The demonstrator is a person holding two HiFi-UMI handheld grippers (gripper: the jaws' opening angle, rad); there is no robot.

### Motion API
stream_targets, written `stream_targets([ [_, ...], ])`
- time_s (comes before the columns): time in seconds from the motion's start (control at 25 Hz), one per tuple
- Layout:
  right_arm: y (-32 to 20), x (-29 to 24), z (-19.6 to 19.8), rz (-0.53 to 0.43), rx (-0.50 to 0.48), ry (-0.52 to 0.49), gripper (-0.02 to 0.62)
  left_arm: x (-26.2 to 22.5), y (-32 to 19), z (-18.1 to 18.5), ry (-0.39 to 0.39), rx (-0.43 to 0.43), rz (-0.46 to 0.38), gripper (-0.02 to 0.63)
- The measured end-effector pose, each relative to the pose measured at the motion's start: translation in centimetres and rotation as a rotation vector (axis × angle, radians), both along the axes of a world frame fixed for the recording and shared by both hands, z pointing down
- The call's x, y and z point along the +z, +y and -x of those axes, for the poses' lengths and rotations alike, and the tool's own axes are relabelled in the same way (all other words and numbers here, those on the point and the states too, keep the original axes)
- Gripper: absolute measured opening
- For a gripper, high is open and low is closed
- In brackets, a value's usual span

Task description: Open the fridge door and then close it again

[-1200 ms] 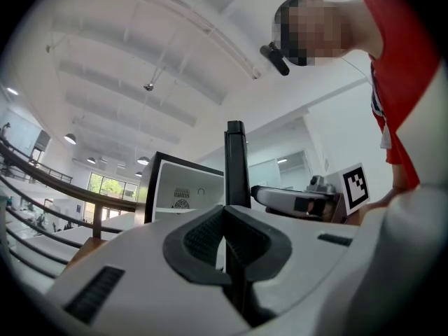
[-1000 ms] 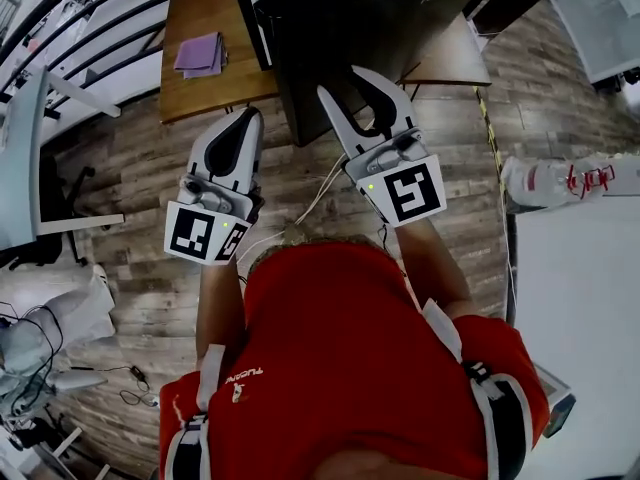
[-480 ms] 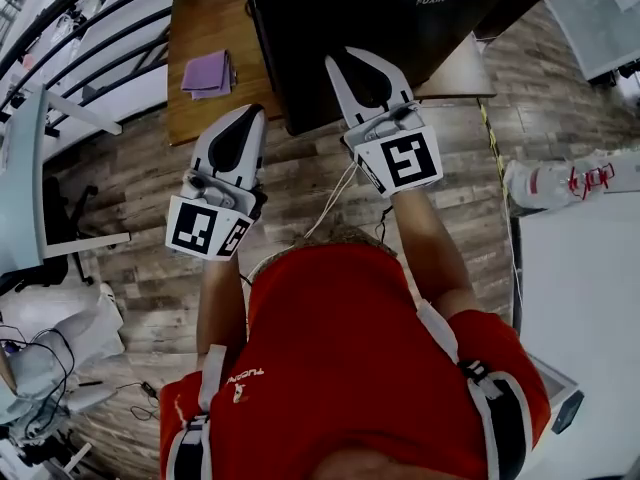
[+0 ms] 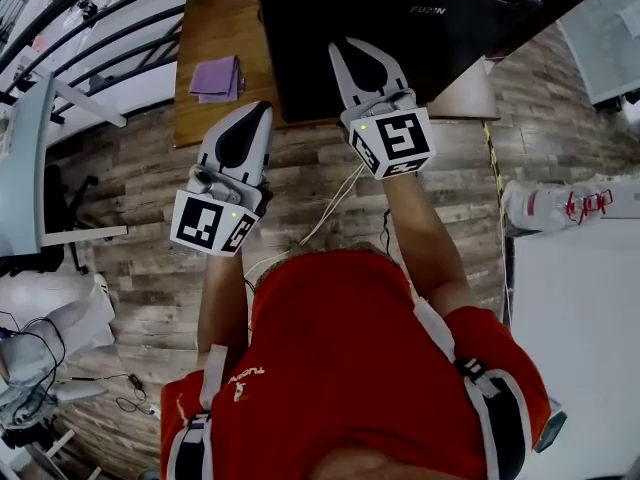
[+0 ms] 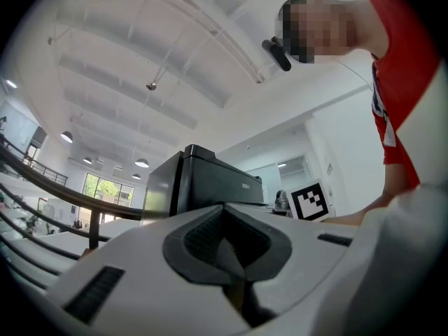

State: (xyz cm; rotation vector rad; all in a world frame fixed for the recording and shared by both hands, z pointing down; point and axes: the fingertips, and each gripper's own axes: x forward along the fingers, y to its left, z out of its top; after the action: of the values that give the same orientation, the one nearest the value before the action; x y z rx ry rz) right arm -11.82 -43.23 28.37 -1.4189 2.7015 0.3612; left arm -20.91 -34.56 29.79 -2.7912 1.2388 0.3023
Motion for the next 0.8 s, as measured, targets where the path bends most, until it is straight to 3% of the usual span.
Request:
stream_targets([
  [0.44,-1.4,-0.3,-1.0,0.037,0.026,0.002,0.026,0.0,-0.2,-0.7,0.004,-0.022,0.012,0.009],
  [0.8,2.7,-0.7,0.7,0.020,-0.123,0.002,0.026,-0.5,0.6,-0.7,-0.003,-0.046,0.004,0.009],
])
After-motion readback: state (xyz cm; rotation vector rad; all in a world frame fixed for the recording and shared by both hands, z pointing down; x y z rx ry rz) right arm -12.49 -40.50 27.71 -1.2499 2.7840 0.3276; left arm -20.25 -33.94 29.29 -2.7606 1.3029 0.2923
